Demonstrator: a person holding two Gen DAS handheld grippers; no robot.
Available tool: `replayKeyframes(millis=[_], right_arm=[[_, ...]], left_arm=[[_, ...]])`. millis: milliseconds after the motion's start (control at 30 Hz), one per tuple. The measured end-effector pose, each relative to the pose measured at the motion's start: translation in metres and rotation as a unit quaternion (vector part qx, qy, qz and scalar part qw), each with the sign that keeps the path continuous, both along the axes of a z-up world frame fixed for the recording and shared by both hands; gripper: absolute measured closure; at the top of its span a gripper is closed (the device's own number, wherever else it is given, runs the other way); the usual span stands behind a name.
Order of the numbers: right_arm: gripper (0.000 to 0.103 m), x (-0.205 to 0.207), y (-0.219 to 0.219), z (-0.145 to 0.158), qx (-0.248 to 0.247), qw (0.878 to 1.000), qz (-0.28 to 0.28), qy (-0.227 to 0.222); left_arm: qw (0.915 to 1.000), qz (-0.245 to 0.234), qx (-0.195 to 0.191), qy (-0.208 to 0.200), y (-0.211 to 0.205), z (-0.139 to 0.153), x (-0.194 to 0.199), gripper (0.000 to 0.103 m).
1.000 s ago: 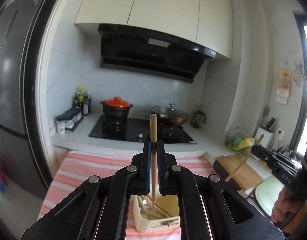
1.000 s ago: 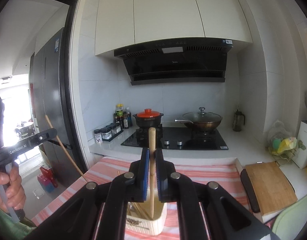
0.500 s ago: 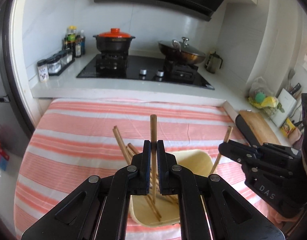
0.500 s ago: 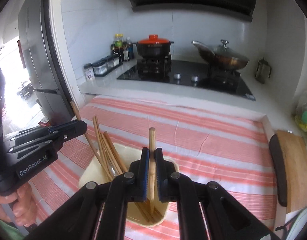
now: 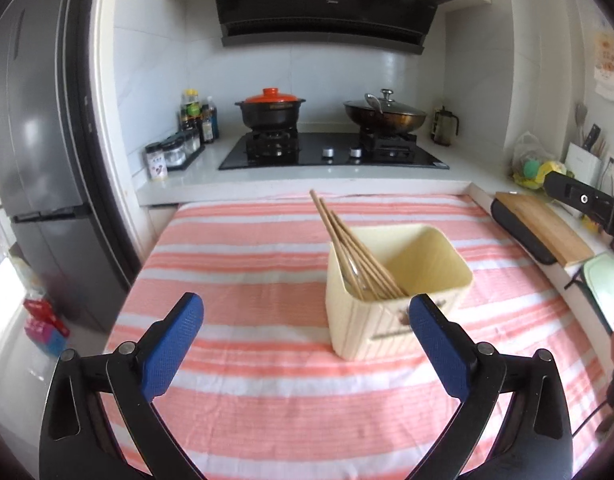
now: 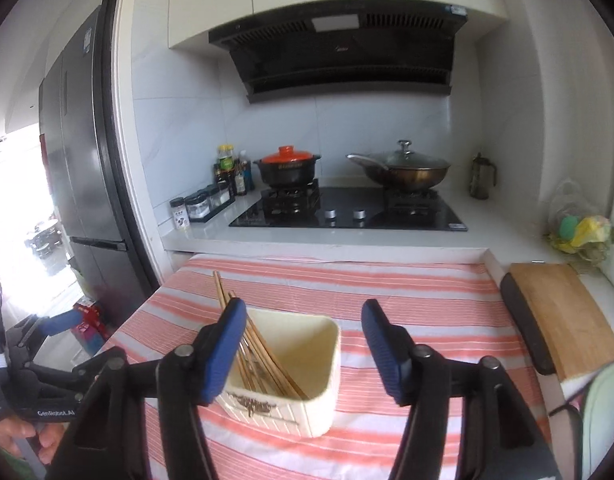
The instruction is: Organize utensils
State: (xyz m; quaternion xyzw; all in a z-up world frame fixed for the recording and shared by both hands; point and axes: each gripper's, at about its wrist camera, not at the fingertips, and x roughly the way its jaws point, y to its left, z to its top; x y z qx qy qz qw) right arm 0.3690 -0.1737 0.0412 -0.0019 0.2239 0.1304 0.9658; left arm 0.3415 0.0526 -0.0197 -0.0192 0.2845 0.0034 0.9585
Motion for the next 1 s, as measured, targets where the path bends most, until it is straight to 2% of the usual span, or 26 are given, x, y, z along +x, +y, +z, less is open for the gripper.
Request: replayKeyframes(millis=[100, 233, 367, 600, 833, 1000], right_arm=[[0.022, -0.058, -0.009, -0.011, 0.005, 0.999, -0.031, -0.005], [0.014, -0.117, -0.010, -0.028, -0.016, 0.998, -0.047, 0.026], [0.000, -0.162, -0.006, -0.029, -0.039, 0.997, -0.065, 0.024], [0.000, -0.216, 0.006, -0.010, -0.069, 0.995, -0.067, -0.003], [0.000, -0.236, 0.016, -0.004, -0.074, 0.996, -0.053, -0.003], [0.000, -0.245, 0.020, -0.003, -0.074, 0.996, -0.046, -0.007]], left_arm=[[0.9999, 0.000, -0.015, -0.001, -0.011, -0.007, -0.050, 0.001], [0.9994, -0.004, 0.034, -0.001, -0.033, -0.001, -0.096, 0.001], [0.9994, -0.001, 0.029, -0.020, -0.041, 0.010, -0.130, 0.001], [0.9996, 0.015, 0.018, -0.016, -0.040, 0.022, -0.161, 0.000], [0.9982, 0.049, 0.025, -0.022, -0.034, 0.033, -0.180, 0.000], [0.9980, 0.053, 0.023, -0.026, -0.033, 0.039, -0.187, 0.000]])
